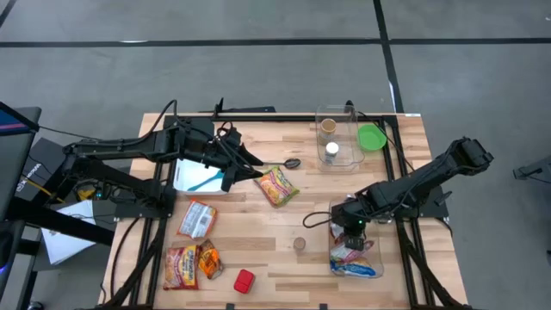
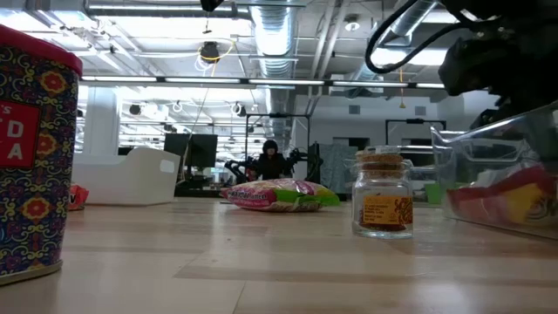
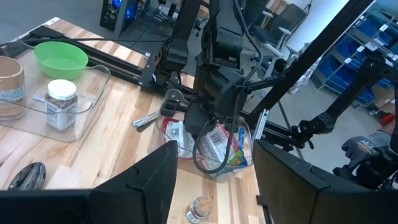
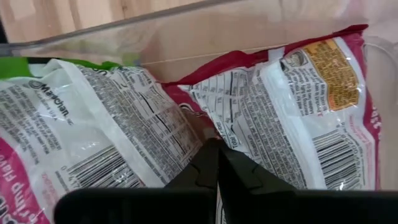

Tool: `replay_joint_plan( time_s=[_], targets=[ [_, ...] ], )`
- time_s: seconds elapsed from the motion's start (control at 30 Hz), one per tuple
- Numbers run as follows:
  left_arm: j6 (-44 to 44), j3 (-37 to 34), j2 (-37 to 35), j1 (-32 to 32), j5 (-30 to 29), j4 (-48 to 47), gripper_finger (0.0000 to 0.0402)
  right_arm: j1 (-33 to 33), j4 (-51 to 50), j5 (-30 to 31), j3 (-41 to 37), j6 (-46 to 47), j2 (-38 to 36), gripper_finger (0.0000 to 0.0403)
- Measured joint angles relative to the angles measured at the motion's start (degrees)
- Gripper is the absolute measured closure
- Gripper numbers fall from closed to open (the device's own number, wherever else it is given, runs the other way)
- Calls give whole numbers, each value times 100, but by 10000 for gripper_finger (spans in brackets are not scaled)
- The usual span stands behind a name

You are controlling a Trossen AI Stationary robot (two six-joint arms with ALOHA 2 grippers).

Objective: Pick & Place Food Item
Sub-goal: Put the red noodle pack into the bottom transparent bin, then put the silver spoon into the white bin

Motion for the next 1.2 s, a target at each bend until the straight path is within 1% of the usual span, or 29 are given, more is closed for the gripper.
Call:
replay_joint_plan(
  time_s=[0.13, 0.3, 0.47, 0.6, 0.73, 0.83, 1.03, 1.2],
  targets=[
    [-7, 0, 0, -1, -2, -2, 198, 135, -17, -62, 0, 42, 0, 403],
    [-9, -1, 0, -1, -2, -2, 198, 602, 134, -197, 0, 150, -55, 403],
    [-8, -1, 0, 0, -2, -2, 198, 992, 456, -226, 0, 487, -55, 403],
    [-5, -1, 0, -2, -2, -3, 198, 1135, 833, -297, 7, 733, -52, 403],
    [-3, 0, 0, 0, 1, -4, 198, 1160, 969, -31, 7, 961, -53, 403],
    [-1, 0, 0, -1, 1, -2, 198, 1095, 1144, -24, 17, 1000, -92, 403],
    [4, 0, 0, 0, 3, -6, 198, 1063, 1160, 192, 246, 956, -106, 403],
    [6, 0, 0, 0, 4, -4, 198, 1100, 1105, 649, 315, 1279, -330, 403]
  ],
)
